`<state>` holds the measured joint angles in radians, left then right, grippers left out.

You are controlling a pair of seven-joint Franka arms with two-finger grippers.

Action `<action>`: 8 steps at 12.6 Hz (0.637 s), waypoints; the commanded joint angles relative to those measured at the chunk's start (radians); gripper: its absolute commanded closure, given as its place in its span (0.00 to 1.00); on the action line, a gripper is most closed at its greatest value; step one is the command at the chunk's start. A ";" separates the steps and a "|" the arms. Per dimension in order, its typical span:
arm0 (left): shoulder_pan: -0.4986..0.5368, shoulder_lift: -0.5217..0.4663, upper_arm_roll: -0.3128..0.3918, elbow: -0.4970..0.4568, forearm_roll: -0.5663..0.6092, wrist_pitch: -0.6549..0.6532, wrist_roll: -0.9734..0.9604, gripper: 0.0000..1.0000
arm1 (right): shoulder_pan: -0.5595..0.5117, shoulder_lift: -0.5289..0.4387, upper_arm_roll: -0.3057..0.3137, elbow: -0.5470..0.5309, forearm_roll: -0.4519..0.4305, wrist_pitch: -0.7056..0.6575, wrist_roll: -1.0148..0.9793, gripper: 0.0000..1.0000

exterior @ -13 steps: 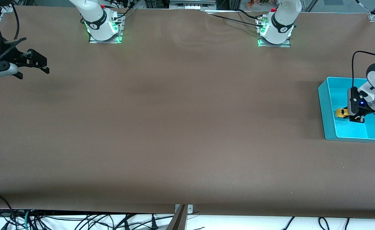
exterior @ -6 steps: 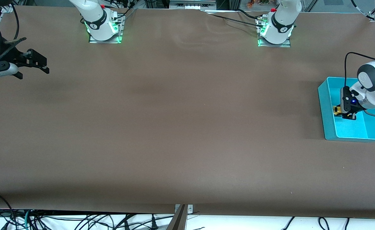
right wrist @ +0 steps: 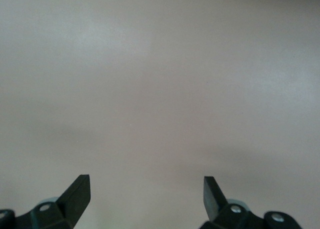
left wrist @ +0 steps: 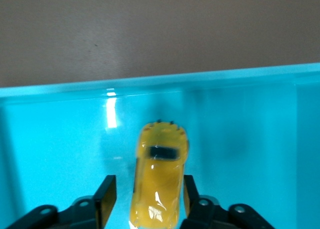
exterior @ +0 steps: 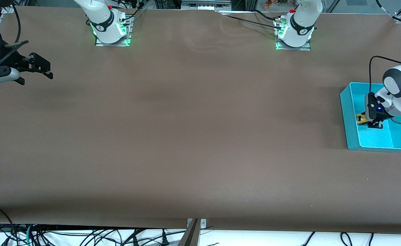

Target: Wind and store yellow beetle car

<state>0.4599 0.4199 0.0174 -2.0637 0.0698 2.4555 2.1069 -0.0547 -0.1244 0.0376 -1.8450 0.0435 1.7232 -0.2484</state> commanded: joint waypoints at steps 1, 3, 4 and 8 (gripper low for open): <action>-0.007 -0.065 -0.013 0.083 -0.021 -0.177 0.009 0.00 | 0.004 0.003 0.001 0.016 -0.008 -0.016 0.001 0.00; -0.044 -0.110 -0.014 0.135 -0.033 -0.318 -0.121 0.00 | 0.004 0.003 -0.001 0.016 -0.008 -0.017 -0.006 0.00; -0.070 -0.142 -0.017 0.142 -0.033 -0.384 -0.243 0.00 | 0.004 0.002 -0.001 0.020 -0.007 -0.017 -0.009 0.00; -0.191 -0.236 -0.120 0.209 -0.033 -0.619 -0.765 0.00 | 0.004 0.000 -0.002 0.021 -0.008 -0.021 -0.009 0.00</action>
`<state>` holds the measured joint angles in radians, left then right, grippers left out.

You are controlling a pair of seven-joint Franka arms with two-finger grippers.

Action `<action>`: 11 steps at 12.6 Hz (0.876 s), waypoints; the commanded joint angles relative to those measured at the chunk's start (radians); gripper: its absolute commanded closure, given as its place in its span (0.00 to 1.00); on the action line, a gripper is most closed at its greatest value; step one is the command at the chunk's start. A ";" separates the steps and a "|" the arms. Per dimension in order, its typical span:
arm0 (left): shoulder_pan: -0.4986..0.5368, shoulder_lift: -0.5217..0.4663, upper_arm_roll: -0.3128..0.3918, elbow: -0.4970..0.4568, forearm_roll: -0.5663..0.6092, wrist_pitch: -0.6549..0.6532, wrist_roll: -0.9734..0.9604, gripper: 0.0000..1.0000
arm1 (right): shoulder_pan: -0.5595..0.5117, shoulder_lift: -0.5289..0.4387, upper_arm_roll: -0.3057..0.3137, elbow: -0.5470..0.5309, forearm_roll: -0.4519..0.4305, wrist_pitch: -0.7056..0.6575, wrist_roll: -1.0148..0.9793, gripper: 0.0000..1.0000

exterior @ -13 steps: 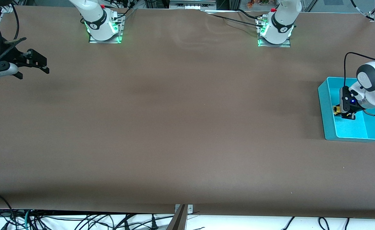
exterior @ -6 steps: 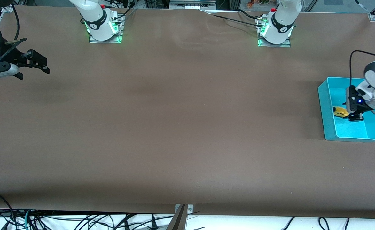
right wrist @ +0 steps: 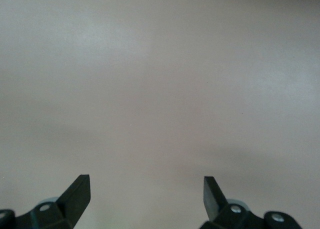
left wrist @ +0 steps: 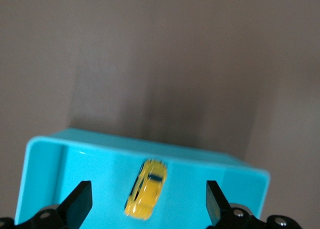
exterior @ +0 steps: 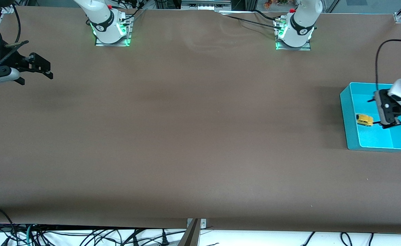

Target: Wind and store yellow beetle car

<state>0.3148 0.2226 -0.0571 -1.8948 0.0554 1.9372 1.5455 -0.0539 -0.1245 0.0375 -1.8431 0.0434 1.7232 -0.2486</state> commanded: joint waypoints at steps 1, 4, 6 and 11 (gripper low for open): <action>-0.089 -0.043 -0.059 0.092 -0.019 -0.163 -0.355 0.00 | 0.003 0.000 -0.002 0.018 -0.008 -0.020 -0.008 0.00; -0.198 -0.086 -0.088 0.210 -0.061 -0.297 -0.771 0.00 | 0.003 0.002 -0.001 0.018 -0.008 -0.020 -0.004 0.00; -0.239 -0.098 -0.095 0.262 -0.066 -0.334 -1.043 0.00 | 0.003 0.002 -0.002 0.018 -0.008 -0.020 -0.004 0.00; -0.296 -0.132 -0.095 0.290 -0.071 -0.366 -1.394 0.00 | 0.003 0.003 -0.001 0.018 -0.008 -0.019 -0.001 0.00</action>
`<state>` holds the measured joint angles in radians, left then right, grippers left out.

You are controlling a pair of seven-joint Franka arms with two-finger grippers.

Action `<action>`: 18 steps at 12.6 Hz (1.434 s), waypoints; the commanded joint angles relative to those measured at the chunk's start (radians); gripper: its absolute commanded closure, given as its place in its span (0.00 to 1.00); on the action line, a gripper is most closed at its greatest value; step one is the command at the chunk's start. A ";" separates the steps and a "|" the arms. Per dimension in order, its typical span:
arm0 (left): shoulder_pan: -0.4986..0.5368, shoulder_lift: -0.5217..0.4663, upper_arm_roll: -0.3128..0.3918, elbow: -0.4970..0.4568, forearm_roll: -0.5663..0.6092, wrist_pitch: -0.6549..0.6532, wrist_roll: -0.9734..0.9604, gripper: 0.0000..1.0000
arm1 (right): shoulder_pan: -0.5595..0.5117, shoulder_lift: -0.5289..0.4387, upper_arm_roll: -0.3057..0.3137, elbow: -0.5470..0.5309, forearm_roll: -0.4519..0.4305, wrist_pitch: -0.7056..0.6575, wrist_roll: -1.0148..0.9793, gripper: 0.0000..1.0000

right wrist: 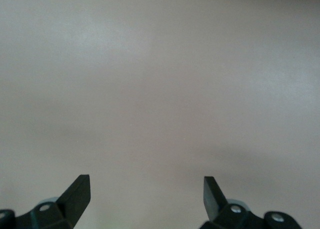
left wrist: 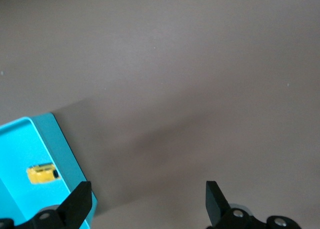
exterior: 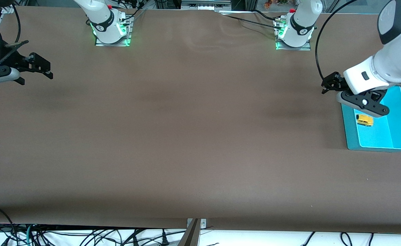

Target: Wind and store yellow beetle car

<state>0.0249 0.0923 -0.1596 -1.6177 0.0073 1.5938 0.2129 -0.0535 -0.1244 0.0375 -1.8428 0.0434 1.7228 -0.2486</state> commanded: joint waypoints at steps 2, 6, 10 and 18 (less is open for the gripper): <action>-0.017 -0.008 0.018 0.041 -0.014 -0.031 -0.061 0.00 | 0.003 0.003 -0.001 0.017 -0.008 -0.019 -0.001 0.00; -0.066 -0.043 0.121 0.098 -0.047 -0.105 -0.131 0.00 | 0.003 0.003 -0.001 0.017 -0.008 -0.019 -0.006 0.00; -0.121 -0.046 0.200 0.102 -0.061 -0.115 -0.228 0.00 | 0.003 0.003 -0.001 0.017 -0.008 -0.019 -0.006 0.00; -0.148 -0.032 0.244 0.099 -0.064 -0.141 -0.219 0.00 | 0.003 0.003 -0.001 0.017 -0.010 -0.019 -0.006 0.00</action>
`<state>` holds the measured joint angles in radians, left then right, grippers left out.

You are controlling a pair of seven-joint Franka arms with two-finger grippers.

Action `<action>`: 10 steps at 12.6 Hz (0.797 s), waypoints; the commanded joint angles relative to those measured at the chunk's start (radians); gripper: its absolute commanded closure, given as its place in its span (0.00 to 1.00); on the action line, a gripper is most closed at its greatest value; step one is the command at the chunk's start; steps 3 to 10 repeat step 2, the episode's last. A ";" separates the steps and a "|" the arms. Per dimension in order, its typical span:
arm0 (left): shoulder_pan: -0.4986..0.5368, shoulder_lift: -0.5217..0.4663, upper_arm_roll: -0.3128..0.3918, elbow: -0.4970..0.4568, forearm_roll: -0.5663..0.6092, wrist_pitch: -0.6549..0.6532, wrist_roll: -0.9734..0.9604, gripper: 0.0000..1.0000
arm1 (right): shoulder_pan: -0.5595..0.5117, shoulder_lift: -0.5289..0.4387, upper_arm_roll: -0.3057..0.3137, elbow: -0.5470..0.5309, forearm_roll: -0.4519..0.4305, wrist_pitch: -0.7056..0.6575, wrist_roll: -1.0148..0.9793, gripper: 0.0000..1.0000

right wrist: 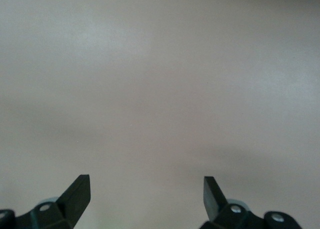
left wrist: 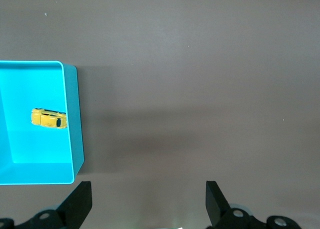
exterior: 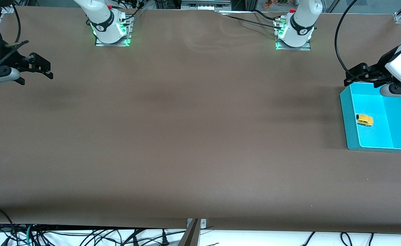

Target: Wind and store yellow beetle car

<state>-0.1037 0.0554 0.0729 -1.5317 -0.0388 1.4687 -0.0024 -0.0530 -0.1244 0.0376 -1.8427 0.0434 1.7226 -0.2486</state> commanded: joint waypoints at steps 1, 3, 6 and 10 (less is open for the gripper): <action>-0.020 0.004 0.007 0.015 -0.018 -0.016 -0.004 0.00 | 0.002 0.003 -0.001 0.017 -0.010 -0.018 -0.006 0.00; -0.021 0.004 0.007 0.013 -0.018 -0.018 -0.004 0.00 | 0.002 0.003 -0.001 0.017 -0.008 -0.020 -0.006 0.00; -0.021 0.004 0.007 0.013 -0.018 -0.018 -0.004 0.00 | 0.002 0.003 -0.001 0.017 -0.008 -0.020 -0.006 0.00; -0.021 0.004 0.007 0.013 -0.018 -0.018 -0.004 0.00 | 0.002 0.003 -0.001 0.017 -0.008 -0.020 -0.006 0.00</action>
